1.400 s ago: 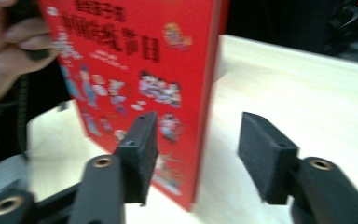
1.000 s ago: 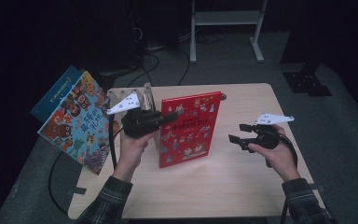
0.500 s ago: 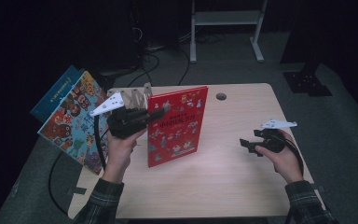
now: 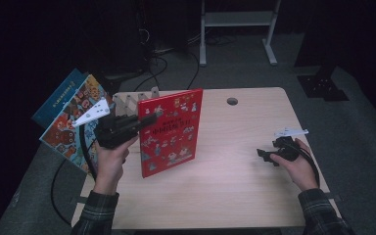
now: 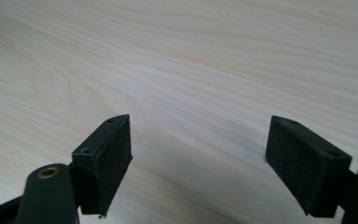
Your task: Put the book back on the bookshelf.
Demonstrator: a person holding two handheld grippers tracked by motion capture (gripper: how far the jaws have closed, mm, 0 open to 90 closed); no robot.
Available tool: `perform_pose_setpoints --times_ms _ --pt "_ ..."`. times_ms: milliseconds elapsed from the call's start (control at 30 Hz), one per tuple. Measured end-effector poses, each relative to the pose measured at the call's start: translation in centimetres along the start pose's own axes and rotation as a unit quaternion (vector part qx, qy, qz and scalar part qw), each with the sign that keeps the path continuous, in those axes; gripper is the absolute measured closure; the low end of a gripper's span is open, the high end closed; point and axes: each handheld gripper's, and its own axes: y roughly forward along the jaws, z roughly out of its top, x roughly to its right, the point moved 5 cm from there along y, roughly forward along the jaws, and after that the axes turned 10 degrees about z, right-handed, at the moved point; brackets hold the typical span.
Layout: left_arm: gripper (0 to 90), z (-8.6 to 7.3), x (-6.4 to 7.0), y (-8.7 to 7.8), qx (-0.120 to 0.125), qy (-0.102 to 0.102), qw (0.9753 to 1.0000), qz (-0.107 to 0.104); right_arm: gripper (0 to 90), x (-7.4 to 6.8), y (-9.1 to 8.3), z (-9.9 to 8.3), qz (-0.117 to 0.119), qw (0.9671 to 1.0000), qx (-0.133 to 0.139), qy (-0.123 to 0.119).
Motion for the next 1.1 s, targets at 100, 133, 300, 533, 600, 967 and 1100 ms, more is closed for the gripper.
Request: perform_pose_setpoints --times_ms 100,133,300,533,600,967,1100 --pt "80.0 0.1 -0.3 -0.7 0.003 -0.001 1.0000 0.008 21.4 0.4 0.3 -0.3 -0.008 0.9999 -0.008 -0.001" --pt "80.0 0.2 -0.5 -0.9 0.005 0.000 0.9999 0.010 21.4 0.4 0.4 -0.4 -0.010 0.9999 -0.011 0.001" --pt "80.0 0.4 -1.1 -2.0 0.011 -0.005 0.9996 0.024 21.3 0.8 0.9 -0.7 -0.018 0.9995 -0.026 0.003" --pt "80.0 0.8 -2.1 -3.5 0.023 -0.007 0.9989 0.042 17.0 1.0 1.6 -1.3 -0.022 0.9985 -0.050 0.002" --pt "80.0 0.9 -2.3 -4.0 0.025 -0.010 0.9986 0.045 16.4 1.1 1.6 -1.4 -0.021 0.9988 -0.044 0.001" --pt "80.0 1.4 -3.7 -6.4 0.042 -0.021 0.9967 0.065 6.8 1.3 2.3 -1.7 -0.033 0.9994 0.001 0.006" --pt "80.0 1.5 -4.3 -7.6 0.049 -0.024 0.9953 0.080 6.8 1.3 2.3 -1.7 -0.033 0.9994 0.002 0.006"
